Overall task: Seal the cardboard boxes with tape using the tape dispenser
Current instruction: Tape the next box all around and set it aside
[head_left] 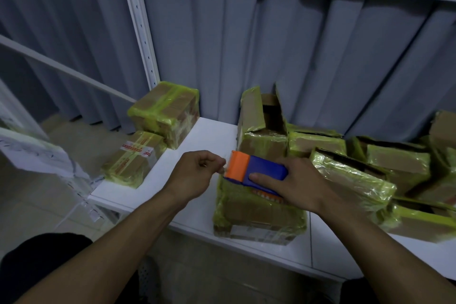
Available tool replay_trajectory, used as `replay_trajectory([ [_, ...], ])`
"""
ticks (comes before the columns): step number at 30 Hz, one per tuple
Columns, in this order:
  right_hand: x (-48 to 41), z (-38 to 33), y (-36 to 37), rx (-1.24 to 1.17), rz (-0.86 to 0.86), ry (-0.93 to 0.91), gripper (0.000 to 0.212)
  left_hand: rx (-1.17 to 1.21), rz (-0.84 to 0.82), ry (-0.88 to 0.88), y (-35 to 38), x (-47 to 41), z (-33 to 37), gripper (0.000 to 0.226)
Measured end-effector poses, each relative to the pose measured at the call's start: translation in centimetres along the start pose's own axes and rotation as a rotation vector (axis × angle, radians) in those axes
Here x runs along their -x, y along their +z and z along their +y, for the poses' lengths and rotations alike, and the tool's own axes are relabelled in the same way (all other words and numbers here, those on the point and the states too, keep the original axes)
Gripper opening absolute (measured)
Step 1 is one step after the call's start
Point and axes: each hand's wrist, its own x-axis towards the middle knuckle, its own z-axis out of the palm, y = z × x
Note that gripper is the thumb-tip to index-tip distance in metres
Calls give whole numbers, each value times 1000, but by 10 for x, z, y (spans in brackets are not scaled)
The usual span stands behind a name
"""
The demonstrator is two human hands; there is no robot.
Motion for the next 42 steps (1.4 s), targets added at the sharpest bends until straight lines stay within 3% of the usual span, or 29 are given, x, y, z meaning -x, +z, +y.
replay_trajectory([
  [3,-2,-4,-1,20,-18,10,71,7,-28,-64,-3,-1,-1,12],
  [6,-5,-5,2,5,-54,16,83,42,-50,-142,-3,0,-5,13],
  [12,-12,0,-3,72,-82,55,75,86,87,-237,-26,-11,-11,13],
  [20,-11,-3,-11,185,-137,72,81,137,220,-372,-48,-18,-30,10],
  [26,-17,-17,-8,298,-178,95,65,93,243,-425,-46,-19,-59,17],
  [34,-37,-16,6,460,-208,159,81,238,200,-602,-24,-16,-101,18],
  [42,-50,-17,14,545,-239,194,73,289,135,-680,-1,-13,-125,18],
])
